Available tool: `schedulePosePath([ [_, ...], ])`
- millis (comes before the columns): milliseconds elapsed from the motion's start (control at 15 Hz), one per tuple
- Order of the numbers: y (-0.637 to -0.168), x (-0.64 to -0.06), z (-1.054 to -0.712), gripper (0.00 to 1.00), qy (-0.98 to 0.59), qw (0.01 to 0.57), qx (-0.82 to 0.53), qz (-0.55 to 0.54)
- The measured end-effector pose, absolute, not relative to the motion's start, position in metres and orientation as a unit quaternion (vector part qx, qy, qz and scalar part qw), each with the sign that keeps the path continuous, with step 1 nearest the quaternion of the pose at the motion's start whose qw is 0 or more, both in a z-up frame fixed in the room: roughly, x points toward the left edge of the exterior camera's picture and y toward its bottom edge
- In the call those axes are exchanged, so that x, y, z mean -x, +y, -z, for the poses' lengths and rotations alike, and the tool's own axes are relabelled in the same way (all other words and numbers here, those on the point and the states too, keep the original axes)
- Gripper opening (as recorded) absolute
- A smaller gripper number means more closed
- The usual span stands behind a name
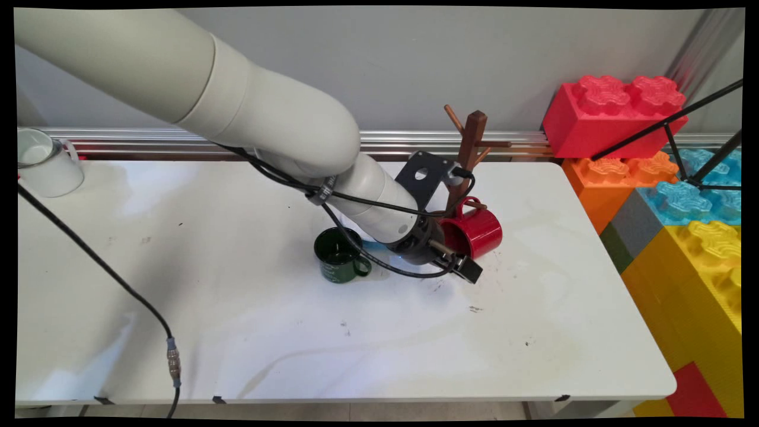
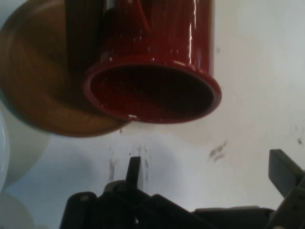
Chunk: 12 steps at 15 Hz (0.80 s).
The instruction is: Pick up the red mug from the rack
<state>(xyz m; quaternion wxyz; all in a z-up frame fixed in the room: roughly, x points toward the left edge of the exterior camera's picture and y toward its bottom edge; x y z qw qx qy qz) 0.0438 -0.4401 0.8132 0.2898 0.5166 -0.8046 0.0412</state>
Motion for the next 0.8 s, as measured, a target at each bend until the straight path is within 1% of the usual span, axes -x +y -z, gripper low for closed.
schedulePosePath([
  [333, -0.437, -0.044, -0.81, 1.0, -0.784, 0.325, -0.526, -0.046],
  [800, -0.427, -0.05, -0.804, 1.0, -0.76, 0.36, -0.538, -0.048],
])
